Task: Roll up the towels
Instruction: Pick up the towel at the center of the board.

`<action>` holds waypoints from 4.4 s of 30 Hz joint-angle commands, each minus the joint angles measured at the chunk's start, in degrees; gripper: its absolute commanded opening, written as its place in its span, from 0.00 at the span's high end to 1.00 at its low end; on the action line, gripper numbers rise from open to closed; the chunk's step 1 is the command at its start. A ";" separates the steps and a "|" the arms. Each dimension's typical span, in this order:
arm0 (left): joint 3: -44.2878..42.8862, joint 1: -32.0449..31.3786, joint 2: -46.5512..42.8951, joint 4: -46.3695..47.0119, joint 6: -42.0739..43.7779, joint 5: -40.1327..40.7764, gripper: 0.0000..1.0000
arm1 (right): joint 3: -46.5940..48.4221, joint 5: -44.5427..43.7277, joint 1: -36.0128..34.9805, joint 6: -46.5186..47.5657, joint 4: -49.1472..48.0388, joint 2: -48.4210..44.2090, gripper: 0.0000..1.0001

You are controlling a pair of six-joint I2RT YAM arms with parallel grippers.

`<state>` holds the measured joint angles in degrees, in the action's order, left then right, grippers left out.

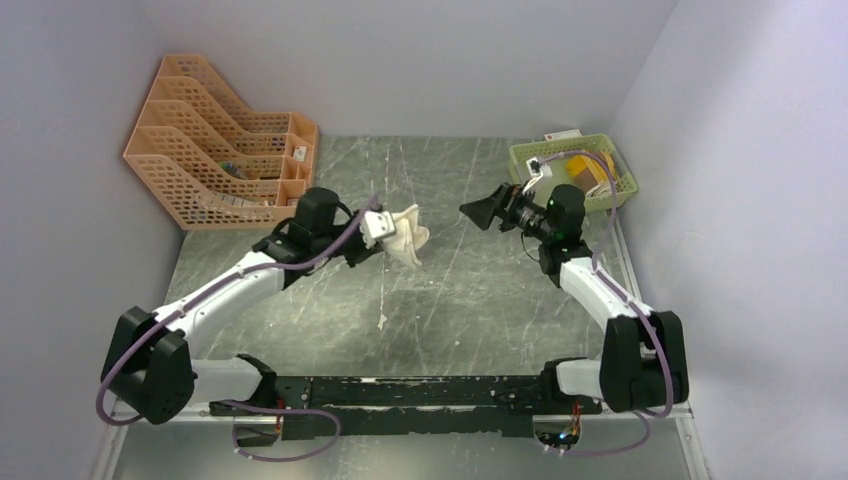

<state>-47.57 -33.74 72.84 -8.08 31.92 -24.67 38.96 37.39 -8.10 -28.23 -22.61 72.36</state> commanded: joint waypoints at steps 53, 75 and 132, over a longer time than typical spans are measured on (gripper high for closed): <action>-4.40 6.00 -10.22 26.48 -44.14 15.16 0.93 | 21.18 -59.86 -53.01 14.91 -29.89 8.68 0.00; -8.15 2.80 -9.10 18.40 -40.60 31.95 0.93 | 21.56 -85.00 -61.05 12.35 -21.60 2.56 0.00; -8.75 0.19 -12.66 14.52 -37.96 25.44 0.93 | 43.90 -66.96 -48.99 -13.35 0.51 20.79 0.00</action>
<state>-55.88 -32.75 61.47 3.73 -7.66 4.82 80.12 -27.24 -56.66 -44.56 -27.90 91.48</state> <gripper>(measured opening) 0.344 0.999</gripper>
